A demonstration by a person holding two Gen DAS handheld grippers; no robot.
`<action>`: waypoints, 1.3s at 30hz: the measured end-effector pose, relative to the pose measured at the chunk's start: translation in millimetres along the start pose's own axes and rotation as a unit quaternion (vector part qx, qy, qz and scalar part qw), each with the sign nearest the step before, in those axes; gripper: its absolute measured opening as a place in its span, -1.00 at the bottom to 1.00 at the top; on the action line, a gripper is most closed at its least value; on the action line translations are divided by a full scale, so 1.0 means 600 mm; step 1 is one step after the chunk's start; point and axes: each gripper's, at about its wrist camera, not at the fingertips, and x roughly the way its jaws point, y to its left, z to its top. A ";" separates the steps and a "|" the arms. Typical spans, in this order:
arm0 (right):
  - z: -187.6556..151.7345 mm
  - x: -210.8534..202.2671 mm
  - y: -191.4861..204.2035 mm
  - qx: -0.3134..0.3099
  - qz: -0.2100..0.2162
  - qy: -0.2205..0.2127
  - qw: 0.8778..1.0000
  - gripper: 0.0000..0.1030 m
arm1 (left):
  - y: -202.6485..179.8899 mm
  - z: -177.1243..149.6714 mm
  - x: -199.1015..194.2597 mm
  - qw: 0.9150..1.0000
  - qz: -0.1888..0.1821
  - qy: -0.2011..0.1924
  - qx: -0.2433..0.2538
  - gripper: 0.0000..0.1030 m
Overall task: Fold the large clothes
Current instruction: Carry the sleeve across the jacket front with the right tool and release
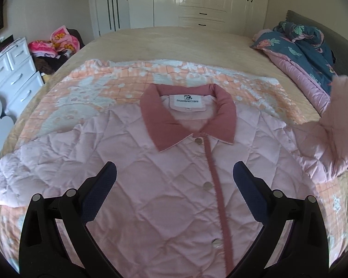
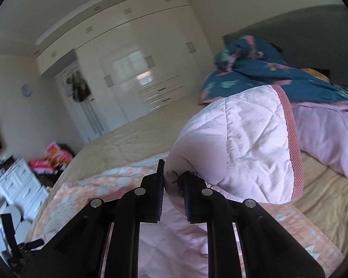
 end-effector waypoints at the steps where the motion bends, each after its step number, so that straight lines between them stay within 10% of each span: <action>1: 0.000 0.003 0.014 -0.008 0.006 0.002 1.000 -0.74 | 0.009 0.000 -0.002 1.000 0.002 0.000 0.001 0.83; 16: -0.042 0.052 0.247 -0.110 0.093 0.045 0.989 -0.74 | 0.138 -0.008 -0.019 0.997 -0.035 0.005 -0.066 0.83; 26: -0.163 0.114 0.342 -0.195 0.102 0.106 0.970 -0.74 | 0.240 -0.049 -0.012 0.980 -0.122 0.008 -0.160 0.83; 39: -0.374 0.164 0.427 -0.371 0.110 0.227 0.894 -0.64 | 0.309 -0.057 0.021 0.939 -0.226 0.013 -0.261 0.83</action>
